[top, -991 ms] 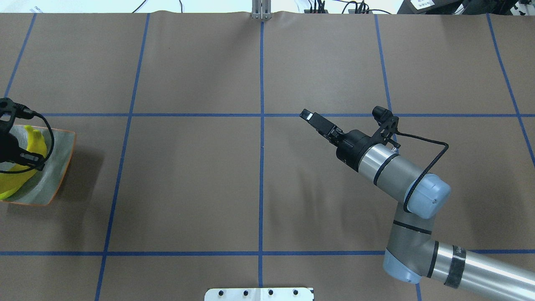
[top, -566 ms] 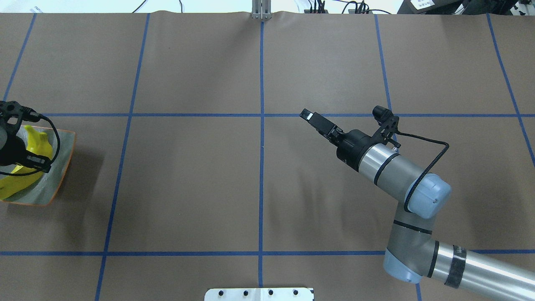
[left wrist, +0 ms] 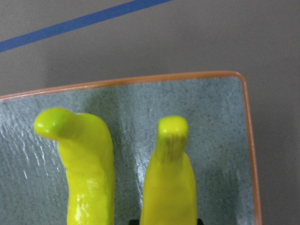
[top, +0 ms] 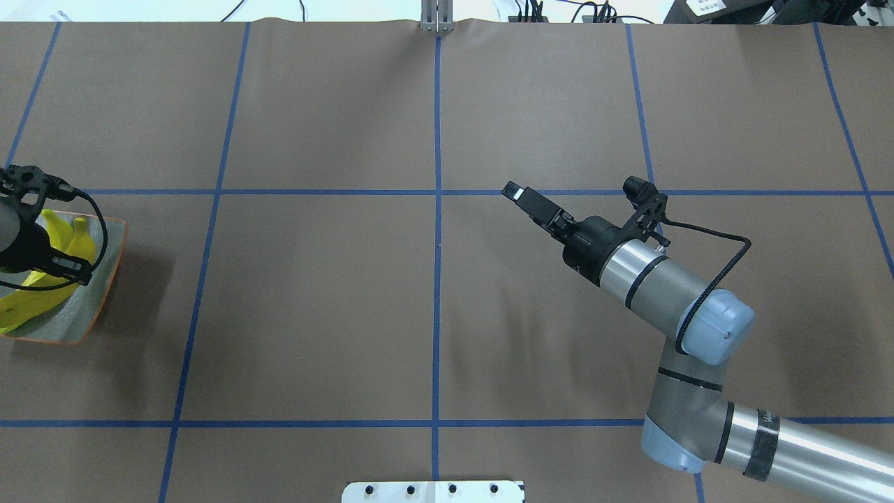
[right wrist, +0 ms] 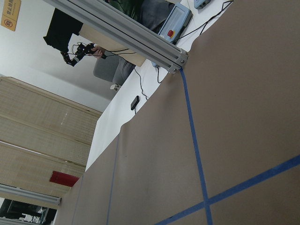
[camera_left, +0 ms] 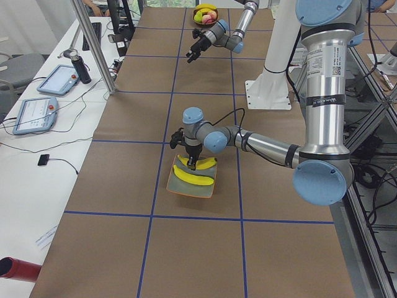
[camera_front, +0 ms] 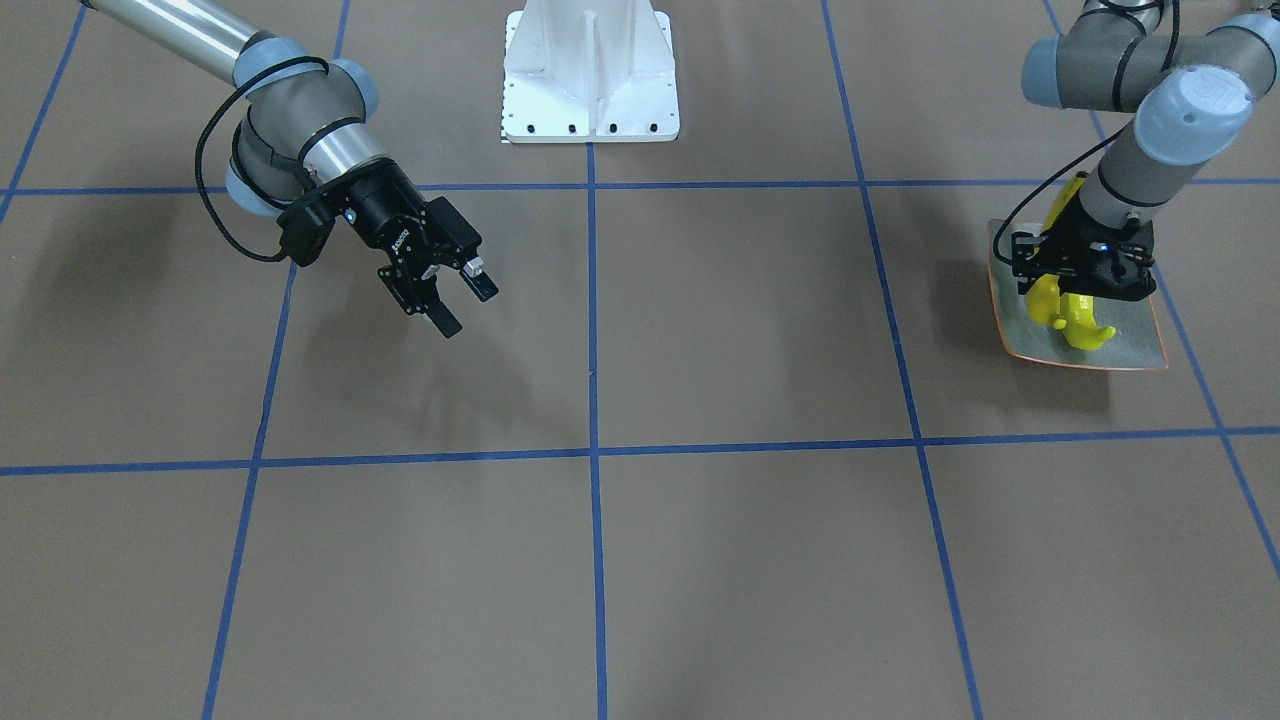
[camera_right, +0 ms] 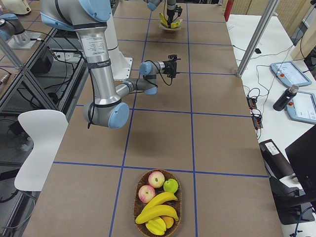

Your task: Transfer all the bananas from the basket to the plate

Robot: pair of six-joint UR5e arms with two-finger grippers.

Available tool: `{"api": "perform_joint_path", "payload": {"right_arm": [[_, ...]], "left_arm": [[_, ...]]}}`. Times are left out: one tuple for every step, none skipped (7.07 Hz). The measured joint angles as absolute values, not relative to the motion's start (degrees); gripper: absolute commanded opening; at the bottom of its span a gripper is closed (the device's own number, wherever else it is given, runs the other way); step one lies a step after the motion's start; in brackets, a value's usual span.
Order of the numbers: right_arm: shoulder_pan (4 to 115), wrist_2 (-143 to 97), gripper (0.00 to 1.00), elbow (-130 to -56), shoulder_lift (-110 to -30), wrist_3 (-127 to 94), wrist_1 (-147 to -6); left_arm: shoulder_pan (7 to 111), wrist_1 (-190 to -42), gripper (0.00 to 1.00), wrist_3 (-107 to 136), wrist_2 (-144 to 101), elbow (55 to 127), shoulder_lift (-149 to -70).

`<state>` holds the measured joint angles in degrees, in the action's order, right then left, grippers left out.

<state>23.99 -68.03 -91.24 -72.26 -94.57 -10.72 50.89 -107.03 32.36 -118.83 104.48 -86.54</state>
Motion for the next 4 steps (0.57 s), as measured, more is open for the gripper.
{"api": "perform_joint_path", "payload": {"right_arm": [[24.0, -68.03, 1.0, -91.2, -72.25, -94.57, -10.72], [23.99, -68.03, 1.0, -91.19, -72.25, -94.57, -10.72], [23.99, -68.03, 1.0, -91.19, -72.25, -94.57, -10.72], [23.99, -68.03, 1.0, -91.19, -72.25, -94.57, -10.72]], "left_arm": [[50.89, -107.06, 0.0, 32.27, -118.81, 104.17, -86.61], [50.89, -107.1, 0.68, 32.21, -118.79, 103.9, -86.64], [50.89, -107.11, 1.0, 32.18, -118.81, 103.63, -86.78], [50.9, -107.06, 1.0, 32.19, -118.82, 103.38, -87.06]]}}
